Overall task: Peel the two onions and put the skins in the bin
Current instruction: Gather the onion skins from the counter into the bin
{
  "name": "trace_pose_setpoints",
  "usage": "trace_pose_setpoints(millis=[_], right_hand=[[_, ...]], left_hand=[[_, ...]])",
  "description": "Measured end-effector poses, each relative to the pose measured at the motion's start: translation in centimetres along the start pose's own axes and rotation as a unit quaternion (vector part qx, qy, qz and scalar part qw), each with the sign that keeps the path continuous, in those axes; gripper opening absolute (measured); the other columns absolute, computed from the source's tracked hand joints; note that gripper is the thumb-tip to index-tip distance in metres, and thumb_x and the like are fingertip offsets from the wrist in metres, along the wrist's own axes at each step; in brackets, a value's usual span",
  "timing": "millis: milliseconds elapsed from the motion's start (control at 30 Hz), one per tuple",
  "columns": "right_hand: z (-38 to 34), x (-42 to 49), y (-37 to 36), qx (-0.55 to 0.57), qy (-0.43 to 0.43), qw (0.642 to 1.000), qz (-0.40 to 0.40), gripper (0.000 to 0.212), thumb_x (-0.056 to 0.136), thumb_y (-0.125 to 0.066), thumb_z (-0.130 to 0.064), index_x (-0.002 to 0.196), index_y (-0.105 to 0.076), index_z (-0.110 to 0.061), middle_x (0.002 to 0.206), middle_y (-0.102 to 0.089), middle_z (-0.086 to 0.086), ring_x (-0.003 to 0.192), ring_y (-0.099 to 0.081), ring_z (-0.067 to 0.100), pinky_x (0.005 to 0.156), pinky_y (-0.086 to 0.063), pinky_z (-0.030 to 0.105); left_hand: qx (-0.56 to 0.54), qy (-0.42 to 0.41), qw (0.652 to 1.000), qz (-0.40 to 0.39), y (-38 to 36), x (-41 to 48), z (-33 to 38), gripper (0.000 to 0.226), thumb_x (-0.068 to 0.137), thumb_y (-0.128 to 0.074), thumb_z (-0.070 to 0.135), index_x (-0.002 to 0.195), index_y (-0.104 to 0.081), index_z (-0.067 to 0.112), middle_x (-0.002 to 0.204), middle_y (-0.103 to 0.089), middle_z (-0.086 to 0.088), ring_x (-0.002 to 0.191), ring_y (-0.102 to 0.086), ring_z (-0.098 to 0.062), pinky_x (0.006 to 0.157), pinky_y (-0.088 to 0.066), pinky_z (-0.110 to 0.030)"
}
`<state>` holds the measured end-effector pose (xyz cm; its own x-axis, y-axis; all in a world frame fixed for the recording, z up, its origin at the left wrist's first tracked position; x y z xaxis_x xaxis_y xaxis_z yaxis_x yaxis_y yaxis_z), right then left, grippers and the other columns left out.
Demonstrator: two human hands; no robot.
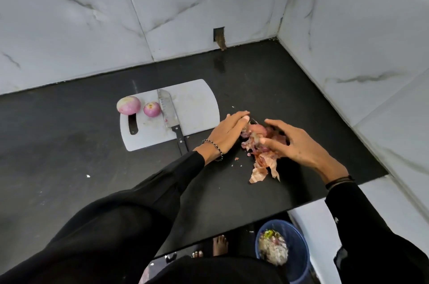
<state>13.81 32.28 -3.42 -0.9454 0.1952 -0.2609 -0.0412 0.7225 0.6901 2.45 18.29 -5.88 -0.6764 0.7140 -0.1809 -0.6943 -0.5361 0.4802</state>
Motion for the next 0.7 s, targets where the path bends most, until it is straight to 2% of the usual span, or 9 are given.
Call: trace_pose_setpoints(millis=[67, 167, 267, 333, 400, 467, 567, 600, 700], right_hand=[[0.5, -0.9, 0.0, -0.044, -0.006, 0.999, 0.012, 0.1, 0.071, -0.067, -0.081, 0.153, -0.038, -0.032, 0.147, -0.042, -0.02, 0.136, -0.039, 0.004, 0.116, -0.034, 0.034], [1.4, -2.0, -0.5, -0.137, -0.035, 0.99, 0.021, 0.129, 0.056, -0.072, -0.088, 0.159, -0.025, -0.027, 0.162, -0.031, -0.004, 0.146, -0.031, 0.021, 0.12, -0.033, 0.045], [1.7, -2.8, -1.6, -0.165, -0.095, 0.982, 0.013, 0.145, 0.049, -0.077, -0.084, 0.163, -0.01, -0.024, 0.156, -0.024, 0.002, 0.144, -0.026, 0.024, 0.112, -0.042, 0.048], [1.9, -2.7, -2.5, -0.143, -0.122, 0.982, 0.021, 0.15, 0.048, -0.084, -0.078, 0.163, -0.006, -0.022, 0.148, -0.024, 0.003, 0.141, -0.03, 0.024, 0.105, -0.048, 0.05], [1.5, -2.4, -2.9, -0.106, -0.125, 0.986, 0.04, 0.146, 0.051, -0.09, -0.068, 0.162, -0.01, -0.017, 0.14, -0.026, 0.004, 0.134, -0.04, 0.025, 0.103, -0.049, 0.043], [0.9, -2.0, -3.1, -0.069, -0.136, 0.986, 0.064, 0.139, 0.057, -0.093, -0.057, 0.161, -0.012, -0.014, 0.14, -0.028, 0.007, 0.128, -0.049, 0.028, 0.102, -0.047, 0.036], [-0.1, -1.3, -3.0, -0.023, -0.157, 0.983, 0.094, 0.13, 0.065, -0.093, -0.046, 0.162, -0.012, -0.012, 0.146, -0.028, 0.012, 0.127, -0.051, 0.031, 0.104, -0.046, 0.039], [-0.2, -1.0, -3.2, -0.016, -0.162, 0.981, 0.102, 0.122, 0.069, -0.092, -0.042, 0.161, -0.017, -0.014, 0.144, -0.03, 0.012, 0.124, -0.054, 0.031, 0.103, -0.048, 0.041], [-0.6, -0.6, -3.5, -0.035, -0.175, 0.977, 0.114, 0.077, 0.083, -0.08, -0.024, 0.145, -0.036, -0.015, 0.13, -0.037, 0.012, 0.105, -0.061, 0.034, 0.089, -0.053, 0.041]], left_hand=[[-0.014, 0.006, 1.0, -0.015, -0.5, 0.0, 0.8, 0.047, 0.106, -0.028, 0.046, 0.147, -0.041, 0.03, 0.158, -0.032, 0.004, 0.15, -0.008, -0.016, 0.117, -0.004, -0.027], [-0.036, -0.001, 0.999, -0.028, -1.3, 0.4, 1.4, 0.046, 0.105, -0.029, 0.048, 0.147, -0.04, 0.034, 0.159, -0.029, 0.002, 0.149, 0.0, -0.011, 0.118, -0.004, -0.033], [-0.046, -0.029, 0.998, -0.035, -2.3, 1.0, 1.7, 0.043, 0.105, -0.032, 0.046, 0.144, -0.045, 0.035, 0.154, -0.04, 0.006, 0.141, -0.005, 0.003, 0.121, 0.003, -0.036], [-0.05, -0.059, 0.996, -0.035, -2.9, 1.5, 2.0, 0.04, 0.103, -0.038, 0.045, 0.14, -0.051, 0.036, 0.149, -0.046, 0.008, 0.148, -0.014, -0.006, 0.122, 0.006, -0.038], [-0.04, -0.077, 0.996, -0.037, -3.4, 1.9, 1.9, 0.037, 0.102, -0.042, 0.043, 0.137, -0.054, 0.036, 0.148, -0.048, 0.007, 0.148, -0.02, -0.011, 0.122, 0.005, -0.037], [-0.033, -0.086, 0.995, -0.04, -3.9, 1.9, 1.5, 0.035, 0.101, -0.045, 0.039, 0.134, -0.057, 0.035, 0.148, -0.049, 0.003, 0.147, -0.024, -0.01, 0.122, 0.002, -0.033], [-0.005, -0.114, 0.992, -0.046, -4.7, 1.4, 1.7, 0.034, 0.101, -0.047, 0.029, 0.134, -0.058, 0.026, 0.144, -0.052, 0.001, 0.144, -0.03, -0.011, 0.12, -0.01, -0.028], [0.008, -0.119, 0.992, -0.046, -5.0, 1.3, 1.6, 0.035, 0.101, -0.048, 0.026, 0.135, -0.058, 0.022, 0.142, -0.053, -0.001, 0.143, -0.032, -0.013, 0.12, -0.016, -0.029], [0.023, -0.123, 0.992, -0.031, -5.7, 0.8, 1.4, 0.039, 0.101, -0.045, 0.025, 0.138, -0.052, 0.015, 0.139, -0.053, -0.004, 0.136, -0.042, -0.017, 0.112, -0.034, -0.037]])
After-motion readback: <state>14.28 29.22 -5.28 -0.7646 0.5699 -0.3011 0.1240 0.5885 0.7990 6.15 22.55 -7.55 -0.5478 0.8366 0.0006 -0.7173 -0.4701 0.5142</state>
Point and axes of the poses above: each hand's wrist, its own x-axis towards the middle knuckle, its own y-axis out of the back of the hand, z = x × y, the point moved 8 cm from there along x, towards the middle knuckle
